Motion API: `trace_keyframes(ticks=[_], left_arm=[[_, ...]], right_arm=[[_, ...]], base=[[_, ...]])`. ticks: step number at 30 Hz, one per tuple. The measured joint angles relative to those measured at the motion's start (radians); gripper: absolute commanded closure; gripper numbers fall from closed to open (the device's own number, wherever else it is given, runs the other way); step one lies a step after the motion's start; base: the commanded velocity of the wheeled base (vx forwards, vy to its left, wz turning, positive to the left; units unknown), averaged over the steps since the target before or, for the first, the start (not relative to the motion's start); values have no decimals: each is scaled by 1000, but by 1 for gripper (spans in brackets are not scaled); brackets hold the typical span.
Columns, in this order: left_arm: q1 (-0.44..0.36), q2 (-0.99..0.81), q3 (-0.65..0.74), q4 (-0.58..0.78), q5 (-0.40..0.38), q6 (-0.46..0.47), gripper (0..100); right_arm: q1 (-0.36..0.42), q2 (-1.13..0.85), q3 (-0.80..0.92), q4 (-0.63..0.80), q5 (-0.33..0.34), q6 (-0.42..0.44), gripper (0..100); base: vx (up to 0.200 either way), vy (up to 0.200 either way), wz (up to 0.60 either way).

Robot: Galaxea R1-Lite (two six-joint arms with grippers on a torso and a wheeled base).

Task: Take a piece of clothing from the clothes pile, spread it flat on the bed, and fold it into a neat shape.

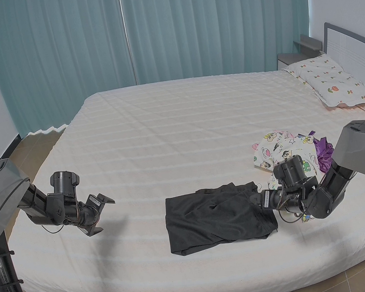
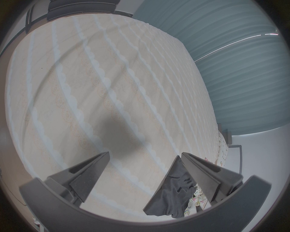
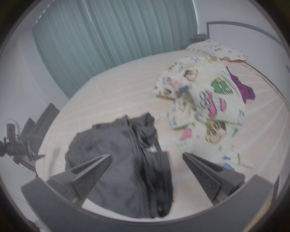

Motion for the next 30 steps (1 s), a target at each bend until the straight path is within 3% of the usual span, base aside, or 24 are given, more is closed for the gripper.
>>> trace_keyframes(ticks=[19, 20, 25, 30], left_arm=[[-1, 0, 0, -1, 3, 1, 0], [-1, 0, 0, -1, 3, 1, 0], [-1, 0, 0, -1, 3, 1, 0], [-1, 0, 4, -1, 3, 1, 0]], right_arm=[[8, 206, -413, 233, 87, 111, 0], [8, 215, -424, 240, 91, 112, 100], [8, 256, -476, 259, 96, 131, 100], [1, 284, -533, 291, 92, 242, 100]], base=[[0, 0, 0], [0, 0, 0], [0, 0, 0], [0, 0, 0]])
